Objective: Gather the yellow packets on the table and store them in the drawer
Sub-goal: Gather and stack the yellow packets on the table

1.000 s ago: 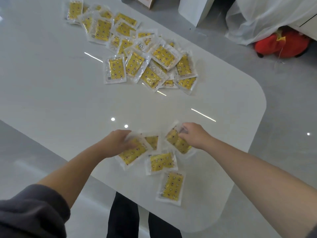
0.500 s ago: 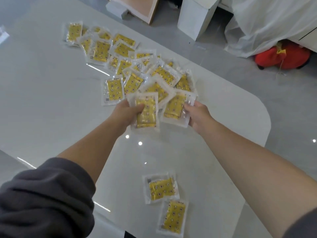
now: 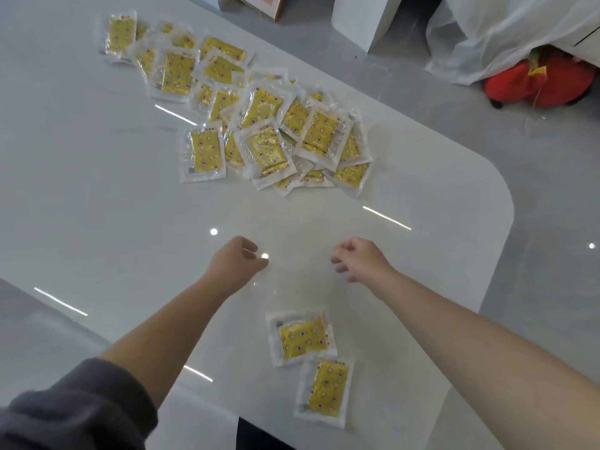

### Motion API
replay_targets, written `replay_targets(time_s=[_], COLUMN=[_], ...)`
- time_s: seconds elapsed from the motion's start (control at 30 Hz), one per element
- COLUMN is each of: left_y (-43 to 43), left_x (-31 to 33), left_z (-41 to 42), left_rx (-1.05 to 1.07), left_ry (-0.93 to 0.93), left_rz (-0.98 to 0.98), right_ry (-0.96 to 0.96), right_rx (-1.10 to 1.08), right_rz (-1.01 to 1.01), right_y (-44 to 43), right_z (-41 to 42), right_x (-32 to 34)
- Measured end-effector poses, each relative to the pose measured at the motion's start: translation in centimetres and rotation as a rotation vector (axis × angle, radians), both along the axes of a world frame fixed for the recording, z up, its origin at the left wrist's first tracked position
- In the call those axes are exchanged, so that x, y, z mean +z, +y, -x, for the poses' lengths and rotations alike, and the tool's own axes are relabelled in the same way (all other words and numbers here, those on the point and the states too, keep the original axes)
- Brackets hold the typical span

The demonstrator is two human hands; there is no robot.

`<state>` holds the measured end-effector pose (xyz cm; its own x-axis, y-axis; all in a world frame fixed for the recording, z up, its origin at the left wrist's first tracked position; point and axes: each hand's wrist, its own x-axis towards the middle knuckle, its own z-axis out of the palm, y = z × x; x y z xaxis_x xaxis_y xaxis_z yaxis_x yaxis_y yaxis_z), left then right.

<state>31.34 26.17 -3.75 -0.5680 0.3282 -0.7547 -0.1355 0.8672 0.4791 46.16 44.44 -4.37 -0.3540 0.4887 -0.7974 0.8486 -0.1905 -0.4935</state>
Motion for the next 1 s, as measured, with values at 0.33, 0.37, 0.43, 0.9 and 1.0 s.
replay_targets(time_s=[0.33, 0.37, 0.43, 0.9, 1.0], left_y=[-3.6, -3.7, -3.7, -4.1, -3.9], left_x=[-1.2, -1.5, -2.1, -4.0, -4.1], left_z=[-11.4, -12.0, -13.0, -15.6, -15.4], left_rx=[-0.525, -0.562, -0.649, -0.75, -0.687], left_ry=[0.322, 0.361, 0.431, 0.669, 0.599], left_rz=[0.075, 0.079, 0.088, 0.266, 0.305], right_ry=[-0.023, -0.033, -0.059, -0.325, -0.336], right_rx=[0.526, 0.544, 0.587, 1.016, 0.988], right_rz=[-0.093, -0.088, -0.096, -0.605, -0.624], right_y=[-5.5, -5.9, -6.4, -11.2, -11.3], right_z=[-8.1, -8.6, -9.3, -11.0, -11.5], right_x=[-0.3, -0.4, -0.5, -1.4, -1.8])
